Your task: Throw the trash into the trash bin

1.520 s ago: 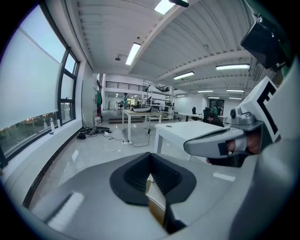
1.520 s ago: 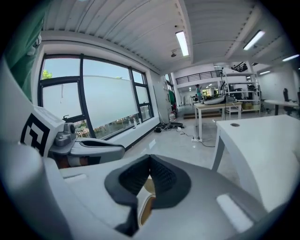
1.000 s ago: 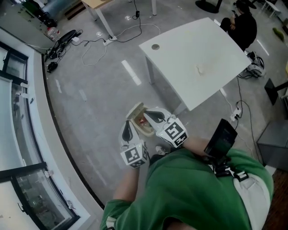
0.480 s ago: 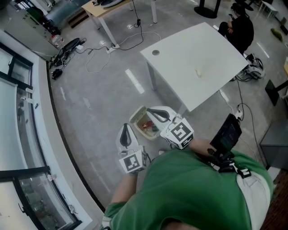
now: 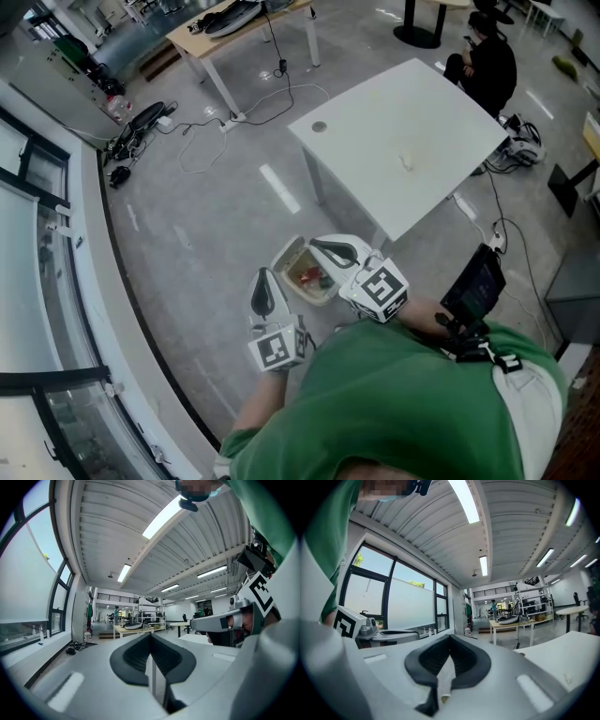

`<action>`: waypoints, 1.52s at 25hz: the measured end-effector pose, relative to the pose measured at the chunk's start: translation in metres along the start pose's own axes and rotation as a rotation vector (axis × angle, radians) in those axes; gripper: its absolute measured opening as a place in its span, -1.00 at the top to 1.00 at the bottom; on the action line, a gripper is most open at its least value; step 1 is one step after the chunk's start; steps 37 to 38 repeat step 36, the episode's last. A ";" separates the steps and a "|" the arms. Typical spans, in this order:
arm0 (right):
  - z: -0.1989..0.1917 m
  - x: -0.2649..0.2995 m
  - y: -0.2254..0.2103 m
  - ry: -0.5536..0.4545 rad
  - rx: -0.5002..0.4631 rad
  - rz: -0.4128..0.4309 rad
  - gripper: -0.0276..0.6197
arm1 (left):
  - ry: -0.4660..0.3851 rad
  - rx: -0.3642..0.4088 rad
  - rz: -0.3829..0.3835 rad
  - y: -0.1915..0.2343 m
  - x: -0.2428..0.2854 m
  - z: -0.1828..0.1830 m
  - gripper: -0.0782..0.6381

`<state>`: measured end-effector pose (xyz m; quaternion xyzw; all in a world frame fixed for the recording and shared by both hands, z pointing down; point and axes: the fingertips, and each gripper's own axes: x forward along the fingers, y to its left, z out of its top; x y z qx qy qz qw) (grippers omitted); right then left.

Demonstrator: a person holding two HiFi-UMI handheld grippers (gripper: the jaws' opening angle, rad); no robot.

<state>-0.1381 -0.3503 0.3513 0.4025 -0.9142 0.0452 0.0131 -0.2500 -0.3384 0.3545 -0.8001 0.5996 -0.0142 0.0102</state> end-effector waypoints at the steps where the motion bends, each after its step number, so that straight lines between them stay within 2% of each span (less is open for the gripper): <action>1: -0.002 -0.001 -0.001 0.000 0.003 -0.004 0.91 | 0.000 0.000 -0.007 -0.002 0.001 -0.002 0.78; 22: -0.013 -0.041 0.019 0.032 0.007 -0.081 0.91 | 0.008 -0.030 -0.119 -0.037 -0.020 -0.003 0.78; 38: -0.006 -0.046 0.005 0.022 -0.020 -0.102 0.91 | -0.016 -0.048 -0.134 -0.051 -0.009 0.004 0.78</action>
